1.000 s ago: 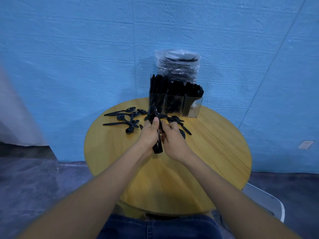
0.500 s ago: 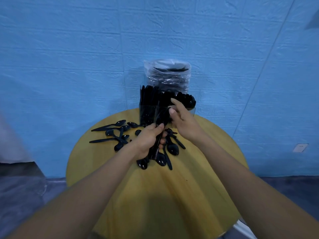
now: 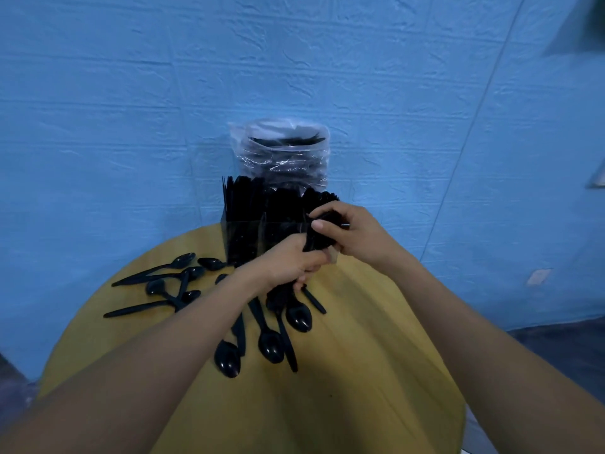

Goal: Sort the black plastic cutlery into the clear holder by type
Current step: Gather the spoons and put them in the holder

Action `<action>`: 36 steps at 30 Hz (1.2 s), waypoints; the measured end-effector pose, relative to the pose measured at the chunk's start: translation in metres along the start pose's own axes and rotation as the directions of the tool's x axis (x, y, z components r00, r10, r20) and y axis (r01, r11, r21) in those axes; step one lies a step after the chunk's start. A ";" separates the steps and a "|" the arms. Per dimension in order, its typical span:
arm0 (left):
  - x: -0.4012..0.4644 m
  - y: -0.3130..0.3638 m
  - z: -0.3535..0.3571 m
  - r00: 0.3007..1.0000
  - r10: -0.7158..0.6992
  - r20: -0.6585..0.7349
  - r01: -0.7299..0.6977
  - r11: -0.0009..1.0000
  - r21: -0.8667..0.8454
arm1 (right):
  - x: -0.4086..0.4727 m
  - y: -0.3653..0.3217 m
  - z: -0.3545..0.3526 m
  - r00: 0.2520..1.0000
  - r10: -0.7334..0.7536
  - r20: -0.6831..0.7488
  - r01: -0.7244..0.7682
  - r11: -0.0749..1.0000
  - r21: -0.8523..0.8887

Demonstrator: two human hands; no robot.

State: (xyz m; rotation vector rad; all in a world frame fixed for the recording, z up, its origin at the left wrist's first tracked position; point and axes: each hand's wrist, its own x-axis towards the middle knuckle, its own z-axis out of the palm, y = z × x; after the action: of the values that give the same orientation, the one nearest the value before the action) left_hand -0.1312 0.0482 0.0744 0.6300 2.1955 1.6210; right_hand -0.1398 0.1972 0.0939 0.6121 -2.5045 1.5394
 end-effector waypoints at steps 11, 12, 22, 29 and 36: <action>0.058 0.009 -0.012 0.996 0.007 0.091 -0.011 0.999 0.051 | 0.029 0.020 -0.020 0.985 -0.084 -0.151 0.078 0.996 -0.046; 0.060 0.008 -0.013 0.996 0.013 0.087 -0.016 0.999 0.033 | 0.032 0.022 -0.020 0.981 -0.097 -0.170 0.086 0.994 -0.070; 0.060 -0.002 -0.040 0.891 0.395 -0.225 -0.247 0.836 0.489 | 0.057 0.024 -0.040 0.912 -0.155 -0.380 0.067 0.970 -0.235; 0.049 -0.052 -0.053 0.822 0.567 -0.053 -0.189 0.360 0.914 | 0.075 0.030 -0.055 0.832 -0.114 -0.543 -0.106 0.928 -0.357; 0.055 -0.071 -0.051 0.819 0.573 0.033 -0.165 0.180 0.970 | 0.089 0.041 -0.041 0.817 -0.084 -0.571 -0.261 0.828 -0.496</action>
State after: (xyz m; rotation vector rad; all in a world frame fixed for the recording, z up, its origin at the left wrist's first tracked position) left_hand -0.2144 0.0184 0.0204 1.3809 3.4327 0.1933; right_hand -0.2415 0.2258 0.1078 -0.0747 -2.3179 0.7481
